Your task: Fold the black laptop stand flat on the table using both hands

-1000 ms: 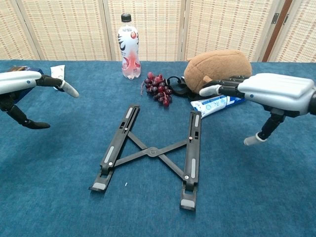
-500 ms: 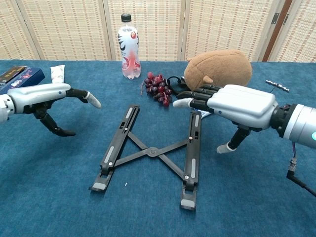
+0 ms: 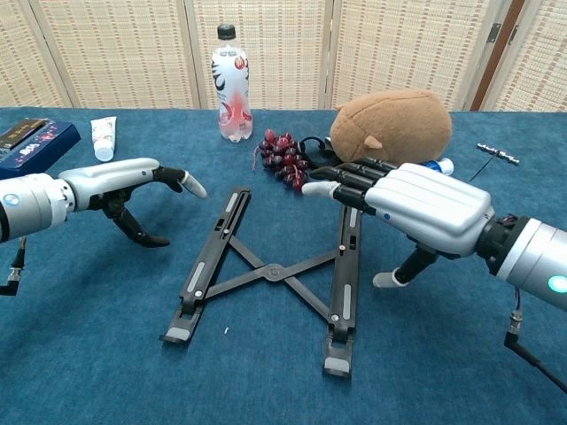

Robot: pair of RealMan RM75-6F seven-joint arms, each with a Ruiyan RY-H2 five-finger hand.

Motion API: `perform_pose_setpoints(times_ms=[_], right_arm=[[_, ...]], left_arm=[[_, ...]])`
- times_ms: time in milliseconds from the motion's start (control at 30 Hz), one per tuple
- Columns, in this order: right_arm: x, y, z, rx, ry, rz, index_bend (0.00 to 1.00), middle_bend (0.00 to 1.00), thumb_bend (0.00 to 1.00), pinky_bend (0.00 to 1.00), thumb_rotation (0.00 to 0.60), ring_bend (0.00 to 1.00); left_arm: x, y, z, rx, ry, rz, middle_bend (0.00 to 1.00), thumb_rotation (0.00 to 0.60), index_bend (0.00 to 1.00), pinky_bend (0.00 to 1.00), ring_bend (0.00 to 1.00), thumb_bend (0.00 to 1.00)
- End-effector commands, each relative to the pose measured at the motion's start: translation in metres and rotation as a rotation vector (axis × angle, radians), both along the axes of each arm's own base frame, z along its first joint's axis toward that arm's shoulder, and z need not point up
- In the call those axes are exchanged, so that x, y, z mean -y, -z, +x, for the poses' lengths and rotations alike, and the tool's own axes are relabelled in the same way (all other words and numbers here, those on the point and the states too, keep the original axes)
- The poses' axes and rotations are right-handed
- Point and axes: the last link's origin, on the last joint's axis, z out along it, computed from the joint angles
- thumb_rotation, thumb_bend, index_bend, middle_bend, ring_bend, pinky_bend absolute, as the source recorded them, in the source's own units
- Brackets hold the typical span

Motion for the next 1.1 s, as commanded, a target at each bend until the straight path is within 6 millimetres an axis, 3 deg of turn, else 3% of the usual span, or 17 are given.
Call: perform_pose_setpoints(times_ms=[33,800,1100], right_arm=[[-0.002,0.000,0.000,0.007,0.008,-0.004,0.00,0.00,0.00,0.00,0.600,0.00],[-0.006,0.017,0.000,-0.009,-0.023,-0.027,0.00,0.00,0.00,0.00,0.600,0.00],[-0.005,0.015,-0.003,0.000,-0.016,-0.028,0.00,0.00,0.00,0.00,0.600,0.00]], left_arm=[[-0.003,0.007,0.004,0.001,-0.006,0.013,0.17,0.600,0.20,0.00,0.15,0.22],[-0.019,0.043,0.033,0.057,-0.035,-0.024,0.17,0.600,0.19,0.00,0.15,0.22],[-0.025,0.045,0.033,0.063,-0.053,-0.020,0.17,0.600,0.19,0.00,0.15,0.22]])
